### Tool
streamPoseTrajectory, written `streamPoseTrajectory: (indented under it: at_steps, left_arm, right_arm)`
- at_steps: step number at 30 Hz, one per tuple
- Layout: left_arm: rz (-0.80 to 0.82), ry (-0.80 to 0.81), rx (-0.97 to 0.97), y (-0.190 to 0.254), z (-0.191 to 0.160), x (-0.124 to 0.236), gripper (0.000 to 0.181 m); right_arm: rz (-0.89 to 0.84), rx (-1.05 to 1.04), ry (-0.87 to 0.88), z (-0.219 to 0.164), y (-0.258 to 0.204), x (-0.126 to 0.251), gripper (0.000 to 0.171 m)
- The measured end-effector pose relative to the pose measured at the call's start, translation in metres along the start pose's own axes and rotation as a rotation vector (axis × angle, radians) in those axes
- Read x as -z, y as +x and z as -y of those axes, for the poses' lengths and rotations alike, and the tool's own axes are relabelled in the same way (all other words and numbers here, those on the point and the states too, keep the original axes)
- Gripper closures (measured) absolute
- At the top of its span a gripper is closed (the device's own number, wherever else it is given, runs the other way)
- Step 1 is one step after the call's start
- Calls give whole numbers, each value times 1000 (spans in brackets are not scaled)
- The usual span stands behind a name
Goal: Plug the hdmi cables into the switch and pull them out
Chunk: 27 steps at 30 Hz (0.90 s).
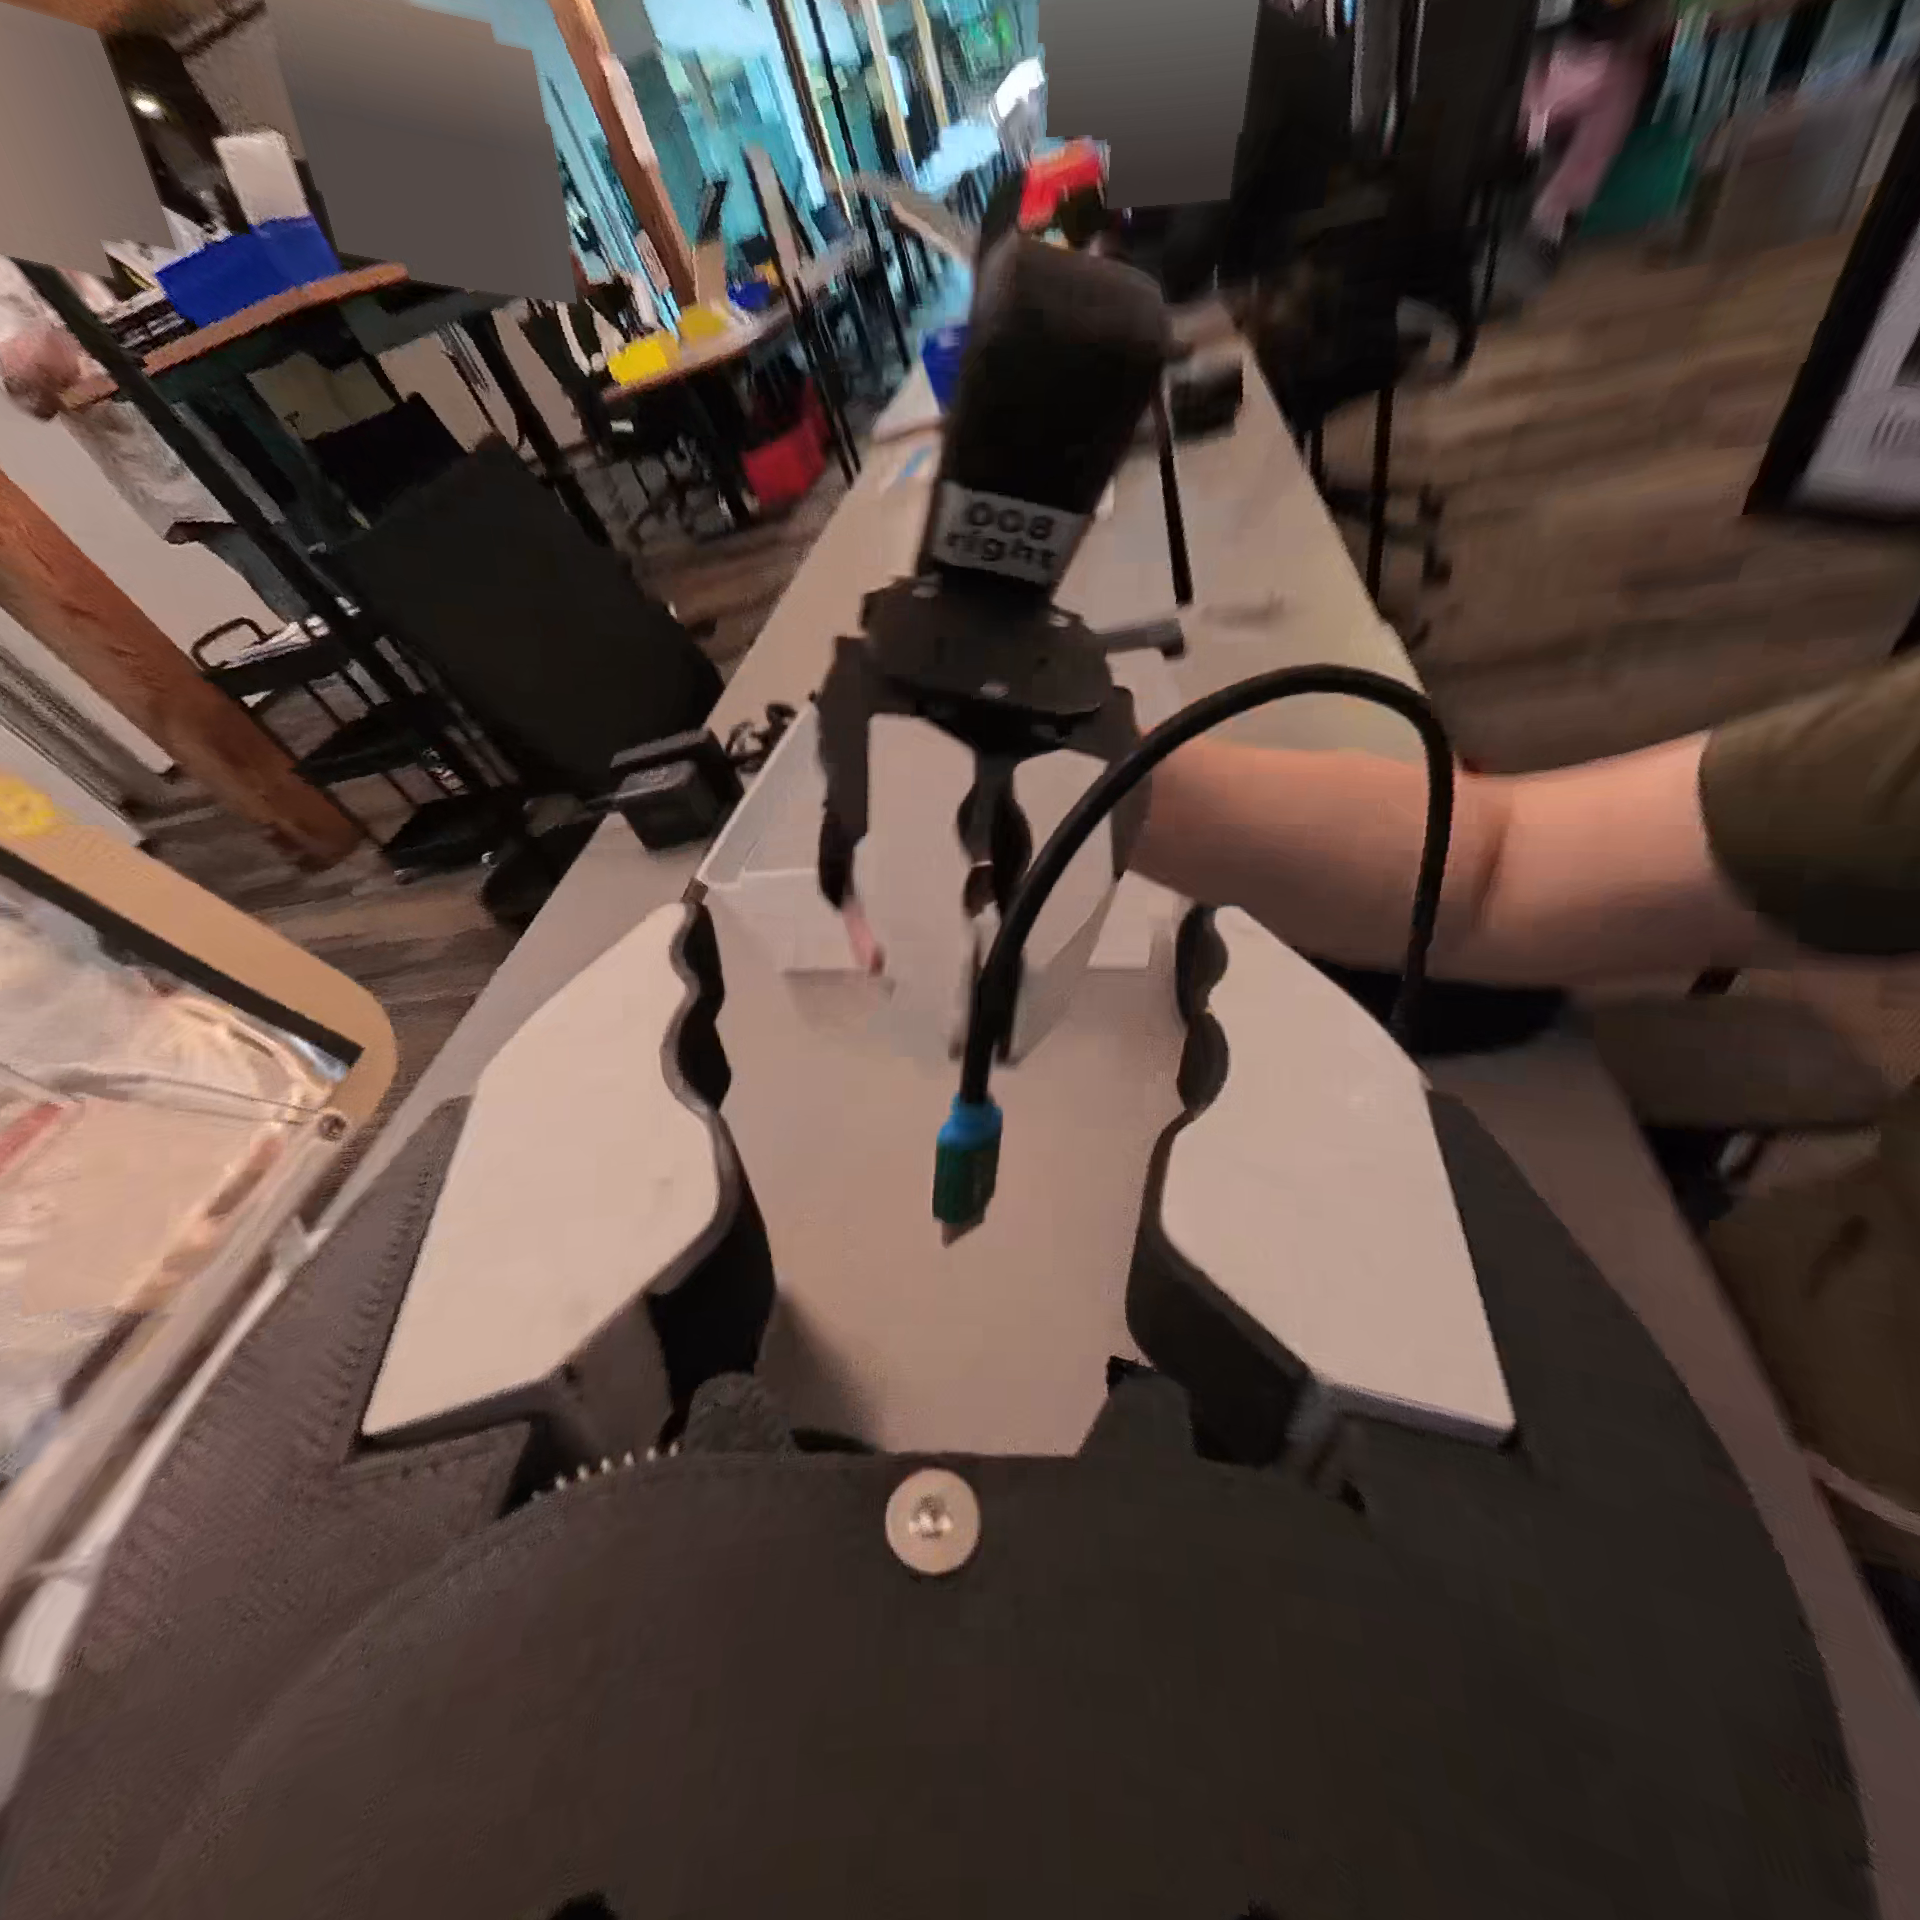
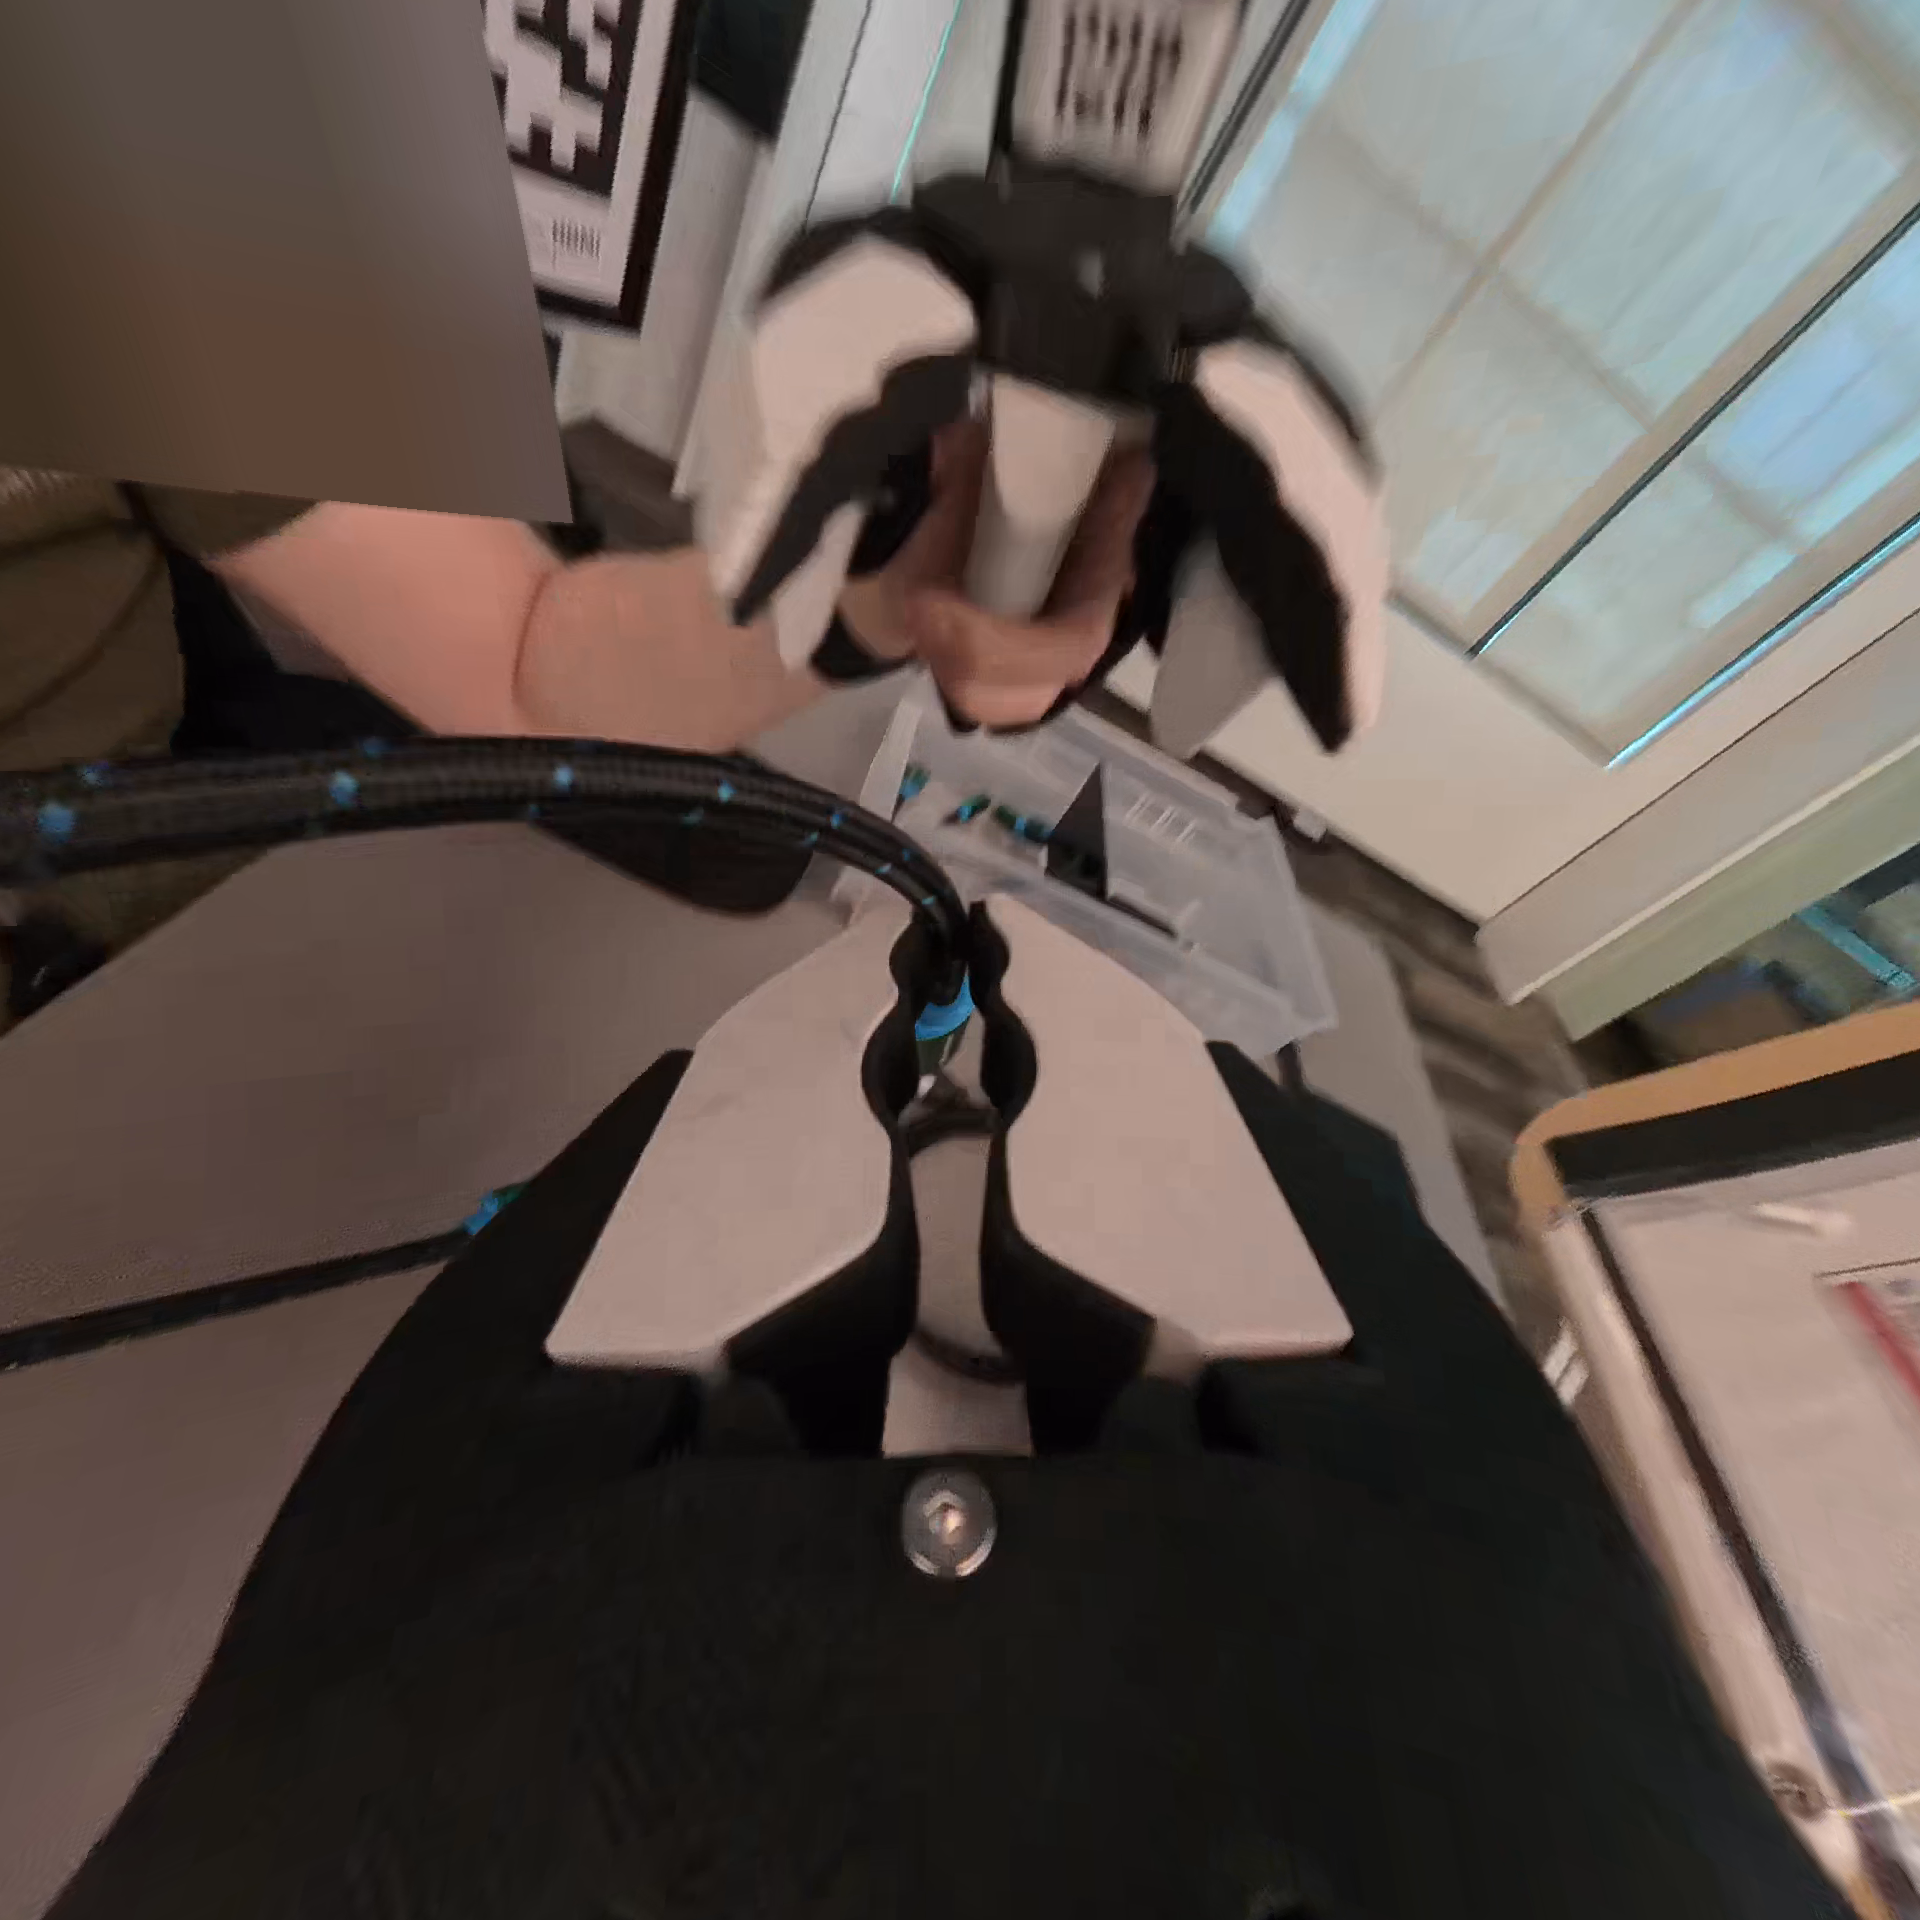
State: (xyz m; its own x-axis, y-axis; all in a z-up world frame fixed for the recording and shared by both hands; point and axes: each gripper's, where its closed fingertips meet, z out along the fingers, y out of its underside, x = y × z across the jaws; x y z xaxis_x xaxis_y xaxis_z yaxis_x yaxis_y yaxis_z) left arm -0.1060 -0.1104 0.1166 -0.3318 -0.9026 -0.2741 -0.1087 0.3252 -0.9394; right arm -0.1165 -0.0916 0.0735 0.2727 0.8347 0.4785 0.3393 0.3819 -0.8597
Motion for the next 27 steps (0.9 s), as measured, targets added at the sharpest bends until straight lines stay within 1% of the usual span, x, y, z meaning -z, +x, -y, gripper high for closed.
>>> streamPoseTrajectory:
  at_steps: [2,3,5,7,9,10,11,13,15,17,18,21,23,25,27]
  left_arm:
    - [12,68,115,-15,4,6,99]
    - [-17,98,166,-17,4,8,102]
    - [-146,169,252,-10,5,9,108]
    - [-269,262,348,-5,11,8,122]
    - [-388,372,465,-2,19,5,125]
    - [-441,399,522,-1,20,1,127]
    - [-485,401,568,1,19,-4,129]
    - [-545,362,598,10,12,-16,128]
    - [-556,338,588,17,8,-25,140]
    - [-567,383,586,18,13,-25,152]
    - [-557,398,585,16,14,-25,167]
    - [-575,399,610,13,13,-23,168]
    - [-582,428,631,10,17,-18,168]
    - [-559,459,650,3,20,-15,168]
    - [-518,436,633,0,16,-17,168]
  right_arm:
    - [-49,20,116,26,6,19,163]
    - [-82,35,178,39,9,29,163]
    - [-113,55,303,63,10,49,164]
    - [-127,59,381,79,9,63,164]
    - [-141,73,395,85,9,67,164]
    - [-154,85,391,85,9,67,164]
    - [-166,94,383,85,10,66,164]
    - [-170,103,364,82,11,61,164]
    - [-168,107,349,78,11,56,164]
    - [-170,109,343,75,12,52,164]
    - [-165,108,361,77,12,53,164]
    - [-178,113,338,73,14,53,164]
    - [-194,118,323,71,16,55,164]
    - [-218,126,299,67,19,56,163]
    - [-228,131,288,65,21,55,163]
